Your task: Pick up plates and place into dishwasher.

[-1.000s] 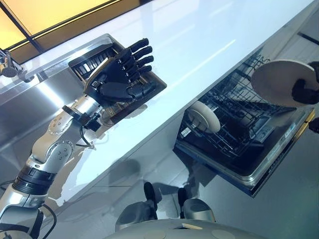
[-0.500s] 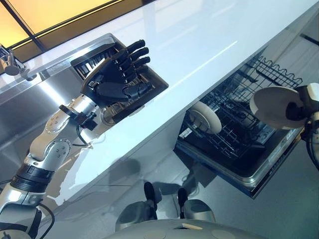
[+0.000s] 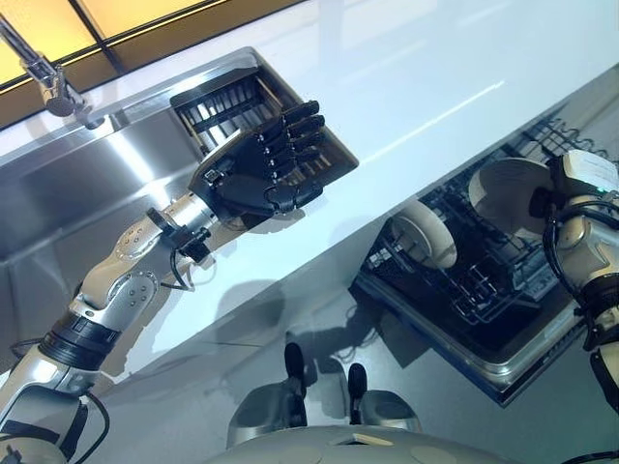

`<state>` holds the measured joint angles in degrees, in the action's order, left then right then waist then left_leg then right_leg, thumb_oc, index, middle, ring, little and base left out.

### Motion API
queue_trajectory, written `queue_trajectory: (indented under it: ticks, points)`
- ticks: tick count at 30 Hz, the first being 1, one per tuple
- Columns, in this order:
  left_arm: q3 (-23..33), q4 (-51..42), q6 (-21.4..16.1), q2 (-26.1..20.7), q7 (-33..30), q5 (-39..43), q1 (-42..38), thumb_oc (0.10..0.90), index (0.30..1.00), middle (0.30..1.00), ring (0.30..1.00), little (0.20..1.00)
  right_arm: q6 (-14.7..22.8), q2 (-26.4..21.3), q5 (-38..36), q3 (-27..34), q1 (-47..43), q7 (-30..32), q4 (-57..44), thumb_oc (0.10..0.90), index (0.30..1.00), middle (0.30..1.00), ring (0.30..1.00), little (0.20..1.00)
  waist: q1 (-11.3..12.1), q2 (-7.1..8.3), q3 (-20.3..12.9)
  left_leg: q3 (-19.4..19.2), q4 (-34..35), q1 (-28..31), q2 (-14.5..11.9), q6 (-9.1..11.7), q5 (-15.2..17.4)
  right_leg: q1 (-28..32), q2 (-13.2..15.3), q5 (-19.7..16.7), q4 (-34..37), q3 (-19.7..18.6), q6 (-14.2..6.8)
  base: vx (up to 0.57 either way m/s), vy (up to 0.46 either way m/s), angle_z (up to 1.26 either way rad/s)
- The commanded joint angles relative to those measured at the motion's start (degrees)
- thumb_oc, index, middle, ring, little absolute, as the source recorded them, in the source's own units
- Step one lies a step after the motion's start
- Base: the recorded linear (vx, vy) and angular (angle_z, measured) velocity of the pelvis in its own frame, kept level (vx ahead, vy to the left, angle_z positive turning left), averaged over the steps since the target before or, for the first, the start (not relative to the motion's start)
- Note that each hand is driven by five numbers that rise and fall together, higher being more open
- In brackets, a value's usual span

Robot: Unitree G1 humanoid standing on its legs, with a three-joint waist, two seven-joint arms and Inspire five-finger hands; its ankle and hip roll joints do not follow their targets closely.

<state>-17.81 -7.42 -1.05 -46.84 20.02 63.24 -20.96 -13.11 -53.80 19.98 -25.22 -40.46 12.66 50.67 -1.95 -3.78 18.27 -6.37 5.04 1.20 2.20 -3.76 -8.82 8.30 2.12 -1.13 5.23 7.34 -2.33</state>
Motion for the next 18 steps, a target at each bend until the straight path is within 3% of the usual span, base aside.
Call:
queue_trajectory:
  ticks: [1, 6, 10, 18]
  points:
    - [0.8, -3.5, -9.4, 1.6, 1.5, 5.1, -8.5, 0.8, 0.9, 0.9, 0.9, 0.9, 0.4, -6.1, -1.1, -4.5, -13.8, 4.8, 2.5, 0.1, 0.3, 0.3, 0.3, 0.2, 1.5, -1.41, 0.1, 2.8, -0.6, 3.2, 1.0, 2.7, 7.3, -5.4, -1.7, 0.0, -5.0, 1.7, -1.0, -0.09, 0.014, 0.14]
    - [0.2, -4.1, -11.1, 1.6, 1.2, 6.8, -9.7, 0.8, 0.9, 0.9, 0.9, 0.9, 1.4, -4.5, -1.0, -6.3, -14.5, 2.4, 5.9, 0.1, 0.3, 0.3, 0.3, 0.2, 1.8, -2.31, 1.3, 3.0, -0.9, 2.3, 1.3, 2.7, 7.2, -6.3, -1.2, 0.1, -5.5, 2.3, -0.9, -0.04, 0.006, 0.14]
    - [0.4, -4.8, -10.5, 2.4, 0.5, 6.2, -9.8, 0.8, 0.9, 0.9, 0.9, 0.9, 1.4, -1.8, -1.8, -6.1, -12.9, -0.7, 7.8, 0.1, 0.3, 0.3, 0.3, 0.2, 2.0, -2.52, 1.7, 3.0, -0.9, 2.2, 1.4, 2.7, 7.1, -6.6, -1.0, 0.2, -6.0, 2.5, -0.7, -0.01, 0.005, 0.03]
    - [0.5, -5.2, -10.0, 3.5, -0.4, 5.7, -11.0, 0.8, 0.9, 0.9, 0.9, 0.9, 1.4, 2.7, -3.0, -4.3, -8.7, -3.0, 10.9, 0.1, 0.3, 0.3, 0.3, 0.2, 2.1, -2.29, 2.6, 2.5, -1.2, 2.4, 1.2, 2.4, 7.6, -6.9, -0.9, 0.3, -6.8, 2.4, -0.5, -0.02, -0.002, 0.0]
